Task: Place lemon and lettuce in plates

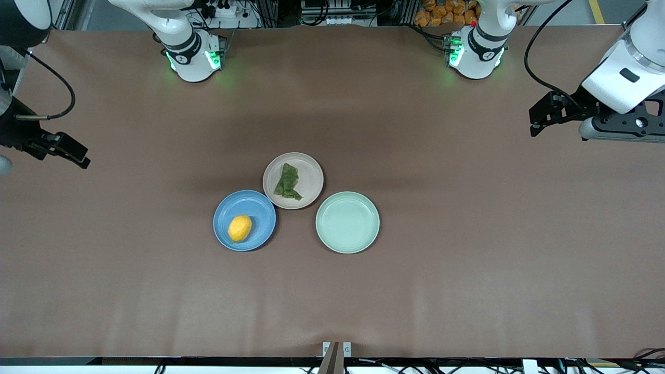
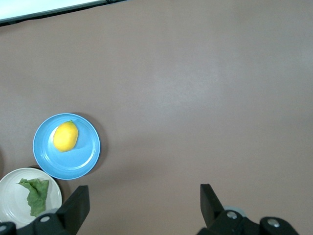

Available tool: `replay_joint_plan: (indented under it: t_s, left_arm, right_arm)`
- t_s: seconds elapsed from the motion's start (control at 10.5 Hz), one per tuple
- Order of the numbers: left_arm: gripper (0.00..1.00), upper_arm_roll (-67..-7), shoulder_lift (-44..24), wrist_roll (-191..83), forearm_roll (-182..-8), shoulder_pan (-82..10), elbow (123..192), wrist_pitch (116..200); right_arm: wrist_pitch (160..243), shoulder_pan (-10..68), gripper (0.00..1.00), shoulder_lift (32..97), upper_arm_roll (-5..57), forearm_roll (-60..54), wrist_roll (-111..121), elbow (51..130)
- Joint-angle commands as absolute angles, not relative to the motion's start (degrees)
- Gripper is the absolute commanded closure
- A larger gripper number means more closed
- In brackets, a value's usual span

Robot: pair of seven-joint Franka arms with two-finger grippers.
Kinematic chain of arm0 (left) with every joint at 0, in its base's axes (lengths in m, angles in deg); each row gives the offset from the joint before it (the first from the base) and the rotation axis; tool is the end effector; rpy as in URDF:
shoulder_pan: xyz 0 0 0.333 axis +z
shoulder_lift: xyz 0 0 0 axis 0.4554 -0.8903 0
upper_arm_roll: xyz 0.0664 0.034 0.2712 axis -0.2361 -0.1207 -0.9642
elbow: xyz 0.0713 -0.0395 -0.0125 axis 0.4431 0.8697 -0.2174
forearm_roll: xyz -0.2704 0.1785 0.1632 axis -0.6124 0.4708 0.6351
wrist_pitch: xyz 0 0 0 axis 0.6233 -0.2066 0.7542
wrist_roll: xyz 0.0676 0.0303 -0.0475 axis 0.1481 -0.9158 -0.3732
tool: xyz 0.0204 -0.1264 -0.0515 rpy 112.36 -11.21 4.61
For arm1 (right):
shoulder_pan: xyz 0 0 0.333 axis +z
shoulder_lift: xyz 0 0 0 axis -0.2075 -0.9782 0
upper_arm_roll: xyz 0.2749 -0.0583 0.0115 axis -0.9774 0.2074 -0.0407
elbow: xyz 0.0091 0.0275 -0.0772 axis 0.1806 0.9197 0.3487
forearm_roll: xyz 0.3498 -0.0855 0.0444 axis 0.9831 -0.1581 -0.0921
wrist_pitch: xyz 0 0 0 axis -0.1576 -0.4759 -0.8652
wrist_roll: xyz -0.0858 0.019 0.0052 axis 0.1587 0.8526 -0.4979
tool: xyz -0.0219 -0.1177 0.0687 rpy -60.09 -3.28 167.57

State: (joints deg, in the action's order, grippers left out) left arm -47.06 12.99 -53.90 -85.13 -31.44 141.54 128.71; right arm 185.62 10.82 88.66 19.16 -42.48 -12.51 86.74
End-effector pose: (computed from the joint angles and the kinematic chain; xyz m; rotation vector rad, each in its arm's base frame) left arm 0.5222 -0.1105 0.5864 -3.1320 0.1670 -0.0713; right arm 0.5367 -0.0045 0.5454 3.0849 -0.3297 0.1584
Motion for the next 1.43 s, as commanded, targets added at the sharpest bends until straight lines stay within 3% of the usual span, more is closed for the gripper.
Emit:
replay_joint_plan:
  t_s: [0.0,0.48,0.86,1.34]
  left_arm:
    - [0.00,-46.81,12.83,-52.28,-84.46,-31.39,140.45,127.56]
    - [0.00,-46.90,12.83,-52.37,-85.08,-31.22,140.53,127.56]
    - [0.00,-46.99,12.74,-52.37,-84.99,-31.22,140.53,127.56]
    - [0.00,-46.99,12.74,-52.46,-84.90,-31.31,140.53,127.65]
  right_arm:
    - [185.91,10.92,0.00,91.01,18.93,-43.18,-12.02,87.25]
    - [185.56,10.31,0.00,86.45,19.19,-42.83,-11.76,78.55]
    - [172.49,10.13,0.00,78.36,19.37,-43.44,-8.33,65.02]
    - [166.75,9.87,0.00,78.26,19.46,-42.31,-8.77,64.47]
